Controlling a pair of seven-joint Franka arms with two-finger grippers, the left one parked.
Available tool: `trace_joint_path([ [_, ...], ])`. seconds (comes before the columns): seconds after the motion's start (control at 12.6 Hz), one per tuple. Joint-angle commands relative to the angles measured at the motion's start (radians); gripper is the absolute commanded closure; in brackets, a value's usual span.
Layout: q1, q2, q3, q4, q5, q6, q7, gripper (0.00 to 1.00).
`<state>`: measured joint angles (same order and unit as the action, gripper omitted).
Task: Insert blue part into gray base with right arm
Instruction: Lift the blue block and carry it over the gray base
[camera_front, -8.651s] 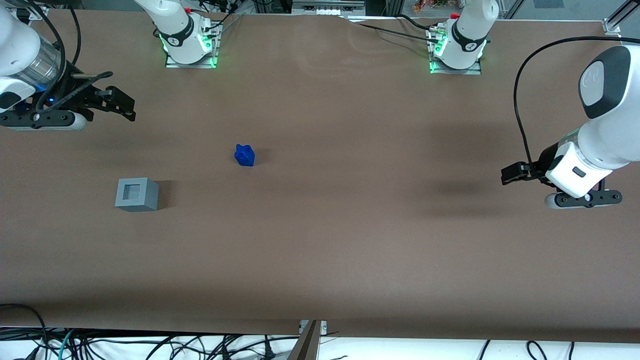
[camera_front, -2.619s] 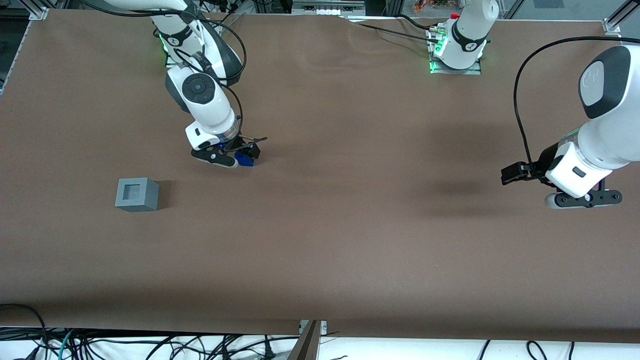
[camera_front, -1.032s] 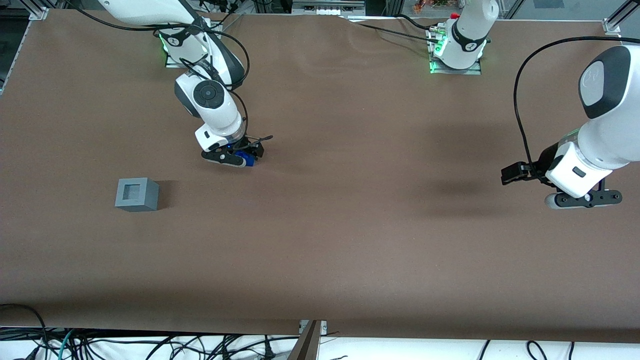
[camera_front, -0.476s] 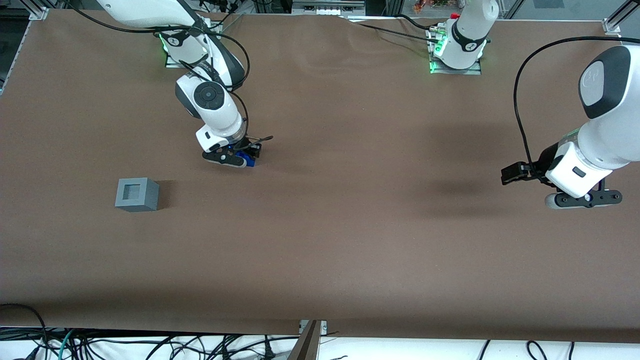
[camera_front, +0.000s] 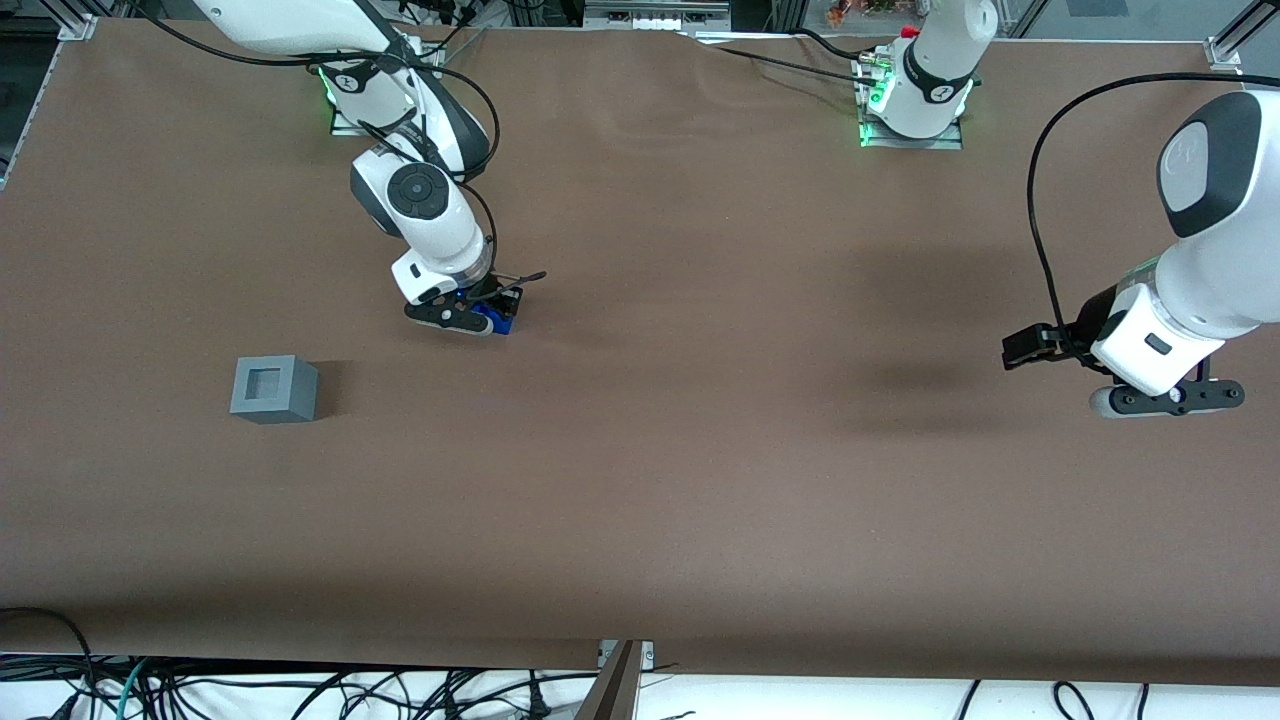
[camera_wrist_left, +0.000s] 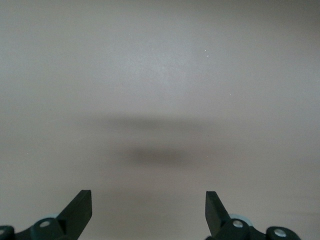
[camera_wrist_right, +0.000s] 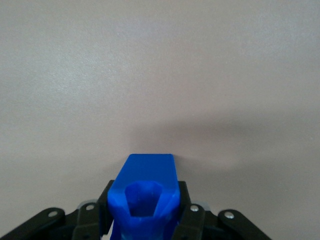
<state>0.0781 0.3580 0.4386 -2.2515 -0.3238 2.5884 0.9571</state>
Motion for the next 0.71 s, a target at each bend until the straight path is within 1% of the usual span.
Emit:
trace_joint_path([
  [0.0,-0.004,-0.056,-0.006,0.032,-0.018,-0.075,-0.053,0.58],
  [0.16,-0.004,-0.059,-0.006,0.146,-0.011,-0.257,-0.122,0.58],
  [0.24,-0.008,-0.059,-0.006,0.197,-0.006,-0.324,-0.164,0.58],
  [0.32,-0.011,-0.06,-0.011,0.226,-0.003,-0.367,-0.208,0.58],
  [0.48,-0.012,-0.091,-0.07,0.236,0.011,-0.386,-0.341,0.57],
  [0.56,-0.012,-0.118,-0.11,0.234,0.059,-0.393,-0.435,0.57],
  [0.63,-0.012,-0.152,-0.162,0.234,0.142,-0.418,-0.548,0.57],
])
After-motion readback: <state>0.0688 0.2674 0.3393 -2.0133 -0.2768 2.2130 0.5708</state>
